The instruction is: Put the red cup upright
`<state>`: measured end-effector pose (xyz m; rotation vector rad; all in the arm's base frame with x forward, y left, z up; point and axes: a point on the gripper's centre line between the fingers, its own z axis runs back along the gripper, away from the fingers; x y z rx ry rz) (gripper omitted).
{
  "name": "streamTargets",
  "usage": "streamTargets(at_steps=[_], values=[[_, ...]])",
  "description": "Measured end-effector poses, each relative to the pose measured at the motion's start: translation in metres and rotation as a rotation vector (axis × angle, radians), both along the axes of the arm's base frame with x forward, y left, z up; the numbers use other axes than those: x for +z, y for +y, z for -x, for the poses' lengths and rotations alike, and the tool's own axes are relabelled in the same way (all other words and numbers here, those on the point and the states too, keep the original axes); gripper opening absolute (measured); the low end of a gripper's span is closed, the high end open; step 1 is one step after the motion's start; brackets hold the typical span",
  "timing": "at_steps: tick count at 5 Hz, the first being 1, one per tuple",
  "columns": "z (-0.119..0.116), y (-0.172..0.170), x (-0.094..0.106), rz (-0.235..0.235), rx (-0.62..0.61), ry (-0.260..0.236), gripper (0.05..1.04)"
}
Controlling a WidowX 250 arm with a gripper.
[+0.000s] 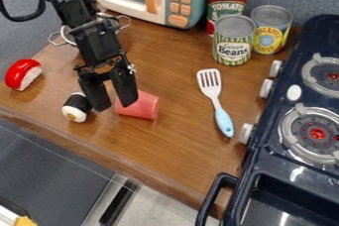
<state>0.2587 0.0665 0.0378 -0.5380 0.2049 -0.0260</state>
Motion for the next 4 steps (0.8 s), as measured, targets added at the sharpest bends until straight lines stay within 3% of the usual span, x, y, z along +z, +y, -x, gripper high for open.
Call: streamTargets(at_steps=[2,3,4], values=[[-0.02,-0.001,0.013,0.018,0.01,-0.102,0.999],[-0.025,-0.003,-0.004,0.038,0.009,-0.095,0.999],[-0.022,-0.013,-0.017,0.142,0.025,-0.094,0.999]])
